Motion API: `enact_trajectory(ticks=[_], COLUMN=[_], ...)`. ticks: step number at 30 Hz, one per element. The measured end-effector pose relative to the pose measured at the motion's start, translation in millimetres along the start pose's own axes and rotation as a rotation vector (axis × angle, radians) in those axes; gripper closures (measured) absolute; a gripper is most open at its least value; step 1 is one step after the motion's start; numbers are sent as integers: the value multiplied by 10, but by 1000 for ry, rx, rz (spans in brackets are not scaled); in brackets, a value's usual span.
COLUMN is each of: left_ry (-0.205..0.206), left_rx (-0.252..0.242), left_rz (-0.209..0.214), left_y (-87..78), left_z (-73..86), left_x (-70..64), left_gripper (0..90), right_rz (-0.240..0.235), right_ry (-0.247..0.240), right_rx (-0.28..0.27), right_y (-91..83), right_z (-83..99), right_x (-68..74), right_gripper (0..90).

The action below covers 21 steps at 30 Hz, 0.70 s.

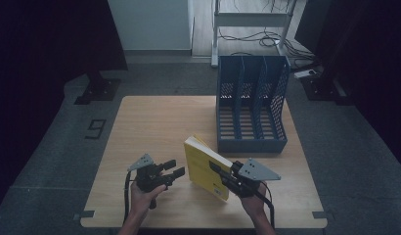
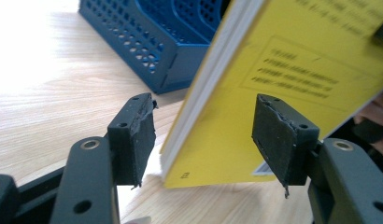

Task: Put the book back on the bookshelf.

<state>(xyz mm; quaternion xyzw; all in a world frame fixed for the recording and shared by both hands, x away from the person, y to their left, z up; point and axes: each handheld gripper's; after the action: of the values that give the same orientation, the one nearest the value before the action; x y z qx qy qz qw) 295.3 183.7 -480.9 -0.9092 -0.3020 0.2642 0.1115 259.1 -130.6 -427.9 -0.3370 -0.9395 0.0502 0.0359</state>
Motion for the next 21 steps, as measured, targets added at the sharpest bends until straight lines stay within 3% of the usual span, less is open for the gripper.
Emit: enact_trajectory(ticks=[4, 10, 17, 21], left_ry=[-3, 3, 3, 18], left_rx=[27, 69, 35, -1], left_rz=[-24, -24, -10, 18], left_y=[27, 58, 15, -21], left_z=[15, 23, 6, -4], left_x=[10, 0, 3, -8], left_gripper=[400, 429, 433, 439], right_rz=[14, 27, 56, 64], right_ry=[-1, -3, -16, -12], right_rx=[-10, -34, -49, -62], right_y=[-23, -70, -110, -139], right_z=[-21, -69, -100, -112], right_x=[15, 39, 55, 48], right_gripper=[747, 747, 747, 747])
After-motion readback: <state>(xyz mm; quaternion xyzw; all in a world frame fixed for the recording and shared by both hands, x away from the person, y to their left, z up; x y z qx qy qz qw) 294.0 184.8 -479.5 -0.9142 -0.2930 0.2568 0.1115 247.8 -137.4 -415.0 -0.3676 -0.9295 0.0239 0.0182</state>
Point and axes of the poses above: each handheld gripper's, and its own axes: y roughly forward along the jaws, z roughly out of its underside, x roughly to its left, and after that the axes turned 2 degrees about x, right-handed
